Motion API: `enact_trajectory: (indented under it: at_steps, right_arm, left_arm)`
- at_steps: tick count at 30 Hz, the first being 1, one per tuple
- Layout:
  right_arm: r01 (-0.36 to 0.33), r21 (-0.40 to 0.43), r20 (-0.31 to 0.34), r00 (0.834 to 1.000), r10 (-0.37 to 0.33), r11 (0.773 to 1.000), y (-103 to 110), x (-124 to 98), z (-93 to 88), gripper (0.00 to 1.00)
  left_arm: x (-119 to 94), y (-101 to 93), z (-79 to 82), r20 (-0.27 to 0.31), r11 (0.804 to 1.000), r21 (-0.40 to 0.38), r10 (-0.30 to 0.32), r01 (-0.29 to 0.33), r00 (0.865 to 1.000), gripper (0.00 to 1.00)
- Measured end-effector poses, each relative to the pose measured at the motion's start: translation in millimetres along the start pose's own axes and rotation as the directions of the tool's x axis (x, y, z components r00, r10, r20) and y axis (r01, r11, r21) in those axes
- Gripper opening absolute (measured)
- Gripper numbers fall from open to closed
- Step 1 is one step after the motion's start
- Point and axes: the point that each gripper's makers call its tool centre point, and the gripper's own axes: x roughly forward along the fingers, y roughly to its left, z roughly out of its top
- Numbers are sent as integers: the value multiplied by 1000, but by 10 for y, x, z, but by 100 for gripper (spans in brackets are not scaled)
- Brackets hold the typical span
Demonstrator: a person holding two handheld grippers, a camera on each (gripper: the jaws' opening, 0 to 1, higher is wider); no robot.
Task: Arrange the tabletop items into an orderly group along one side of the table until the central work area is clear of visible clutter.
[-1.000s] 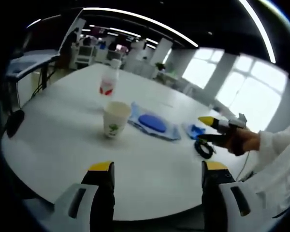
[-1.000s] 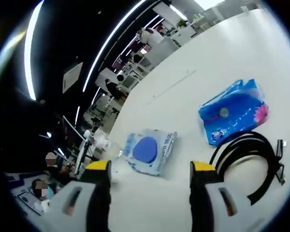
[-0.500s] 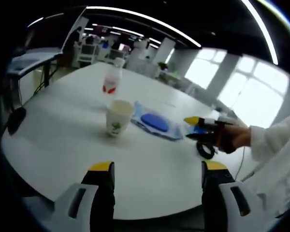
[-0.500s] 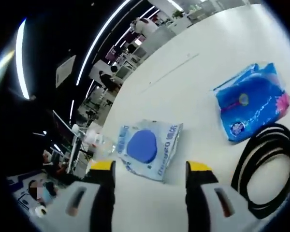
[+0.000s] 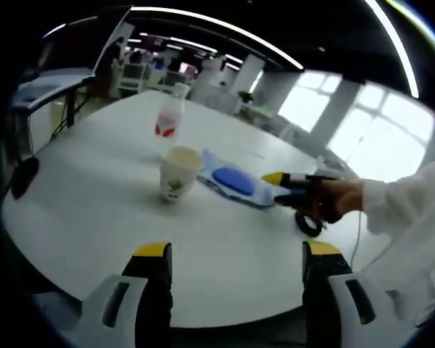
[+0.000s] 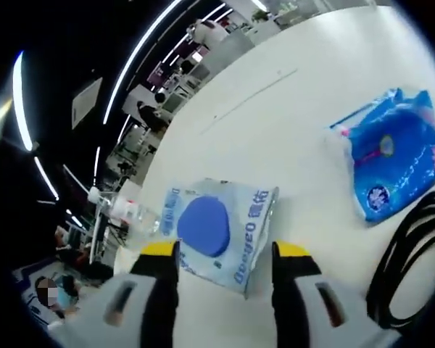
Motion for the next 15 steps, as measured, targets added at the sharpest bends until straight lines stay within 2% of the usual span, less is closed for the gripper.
enact_trajectory:
  at_steps: [5,8,9,10,11,13,15]
  right_arm:
    - [35,13,-12,999,-35,999,-89,79,-3,33]
    - [56,18,-50,997,-55,998,-135,77,-81,17]
    - [67,49,-78,995,-63,997,-198,75,-144,5]
    - [68,57,-80,995,-63,996,-211,71,-152,6]
    - [68,149,-44,997,-62,987,-224,100,-114,4]
    - [41,192,-39,999,-34,980,-223,99,-118,3]
    - [35,180,-38,999,-28,983,-226,95,-120,1]
  left_arm:
    - [14,4,-1,0,1000,12,11,-11,1000,74]
    - [37,6,-55,-29,999,33,18,-17,999,74]
    - [38,-8,-56,-31,999,42,16,-15,999,75]
    - [35,-17,-56,-32,999,45,13,-12,999,75]
    - [34,-25,-59,-34,999,46,9,-7,999,75]
    - [32,-24,-67,-38,999,49,6,-4,999,75]
    - [31,-21,-67,-39,999,49,6,-5,999,75]
